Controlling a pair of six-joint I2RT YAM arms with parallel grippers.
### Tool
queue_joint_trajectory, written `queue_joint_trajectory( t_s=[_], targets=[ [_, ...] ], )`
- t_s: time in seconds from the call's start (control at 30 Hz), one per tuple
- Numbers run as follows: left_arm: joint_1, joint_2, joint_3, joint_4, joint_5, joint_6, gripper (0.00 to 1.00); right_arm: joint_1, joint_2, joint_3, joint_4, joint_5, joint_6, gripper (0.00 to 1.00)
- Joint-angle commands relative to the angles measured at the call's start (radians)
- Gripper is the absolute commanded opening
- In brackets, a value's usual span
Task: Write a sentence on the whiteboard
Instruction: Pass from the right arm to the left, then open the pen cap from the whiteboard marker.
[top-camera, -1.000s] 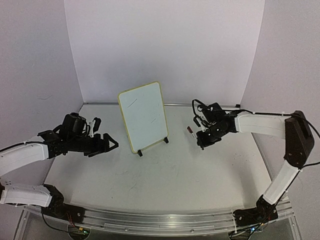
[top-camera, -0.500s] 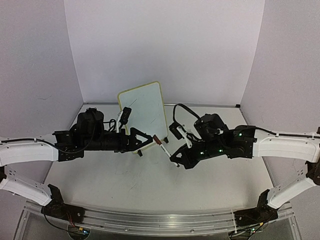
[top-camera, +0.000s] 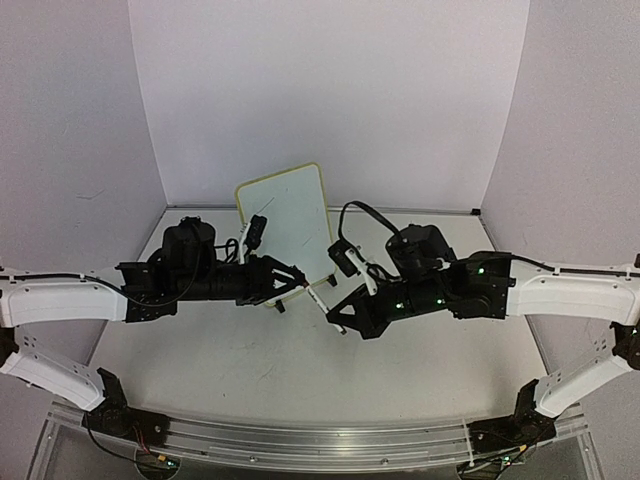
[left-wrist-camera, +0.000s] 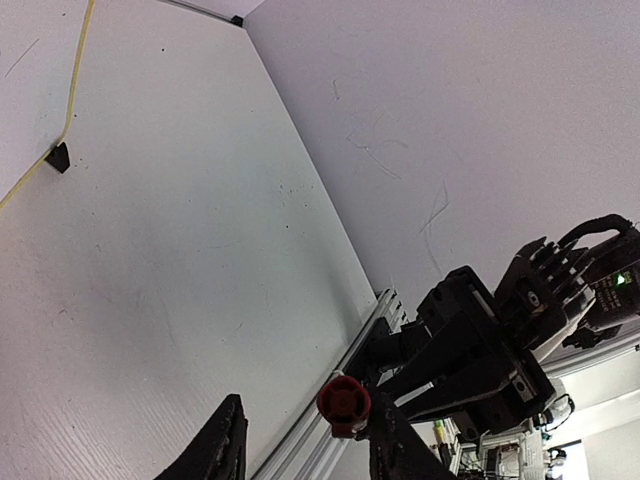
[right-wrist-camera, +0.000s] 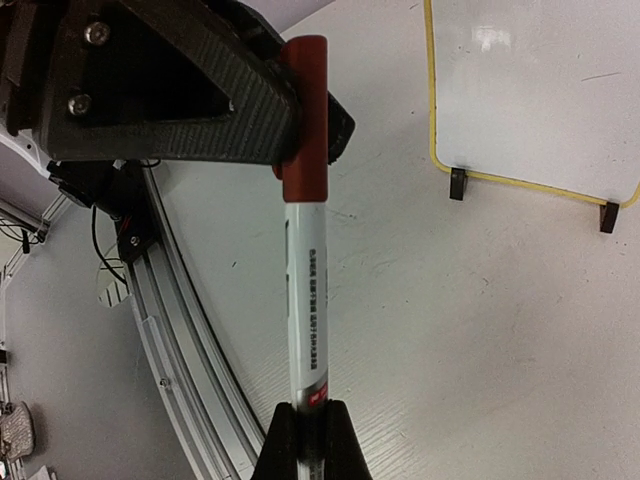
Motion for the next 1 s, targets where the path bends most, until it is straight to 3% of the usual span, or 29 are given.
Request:
queue_joint_trajectory(
  t_s=[0.0,0.23,0.47,0.53,0.57,0.6,0.7,0.77,0.87,0.97],
  targets=[
    [-0.001,0.017,0.048,0.025,0.015,-0.009,0.37,0.011,-0.009,0.050,0.016,-0.031,-0.025,0.00],
    [0.000,0.028,0.051,0.034,0.014,-0.020,0.31,0.016,0.004,0.072,-0.030,-0.021,-0.051,0.00],
    [0.001,0.026,0.041,0.044,0.015,-0.046,0.00,0.017,0.001,0.066,-0.038,0.000,-0.062,0.00],
    [0.000,0.018,0.031,0.057,0.014,-0.058,0.00,0.017,-0.010,0.055,-0.030,0.043,-0.048,0.00],
    [0.000,0.012,0.025,0.069,0.011,-0.066,0.00,0.017,-0.018,0.050,-0.023,0.072,-0.032,0.04],
    [0.000,0.006,0.019,0.085,0.004,-0.075,0.00,0.018,-0.027,0.043,-0.011,0.104,-0.012,0.16],
    [0.001,-0.018,-0.001,0.146,-0.031,-0.100,0.00,0.016,-0.075,-0.003,0.095,0.162,0.061,0.63],
    [0.000,-0.031,-0.014,0.211,-0.052,-0.117,0.00,0.017,-0.113,-0.053,0.198,0.195,0.121,0.78],
    [0.000,-0.052,-0.050,0.364,-0.093,-0.157,0.00,0.017,-0.167,-0.137,0.426,0.242,0.227,0.89],
    [0.001,-0.055,-0.081,0.519,-0.109,-0.179,0.00,0.017,-0.179,-0.203,0.622,0.256,0.312,0.91]
  ],
)
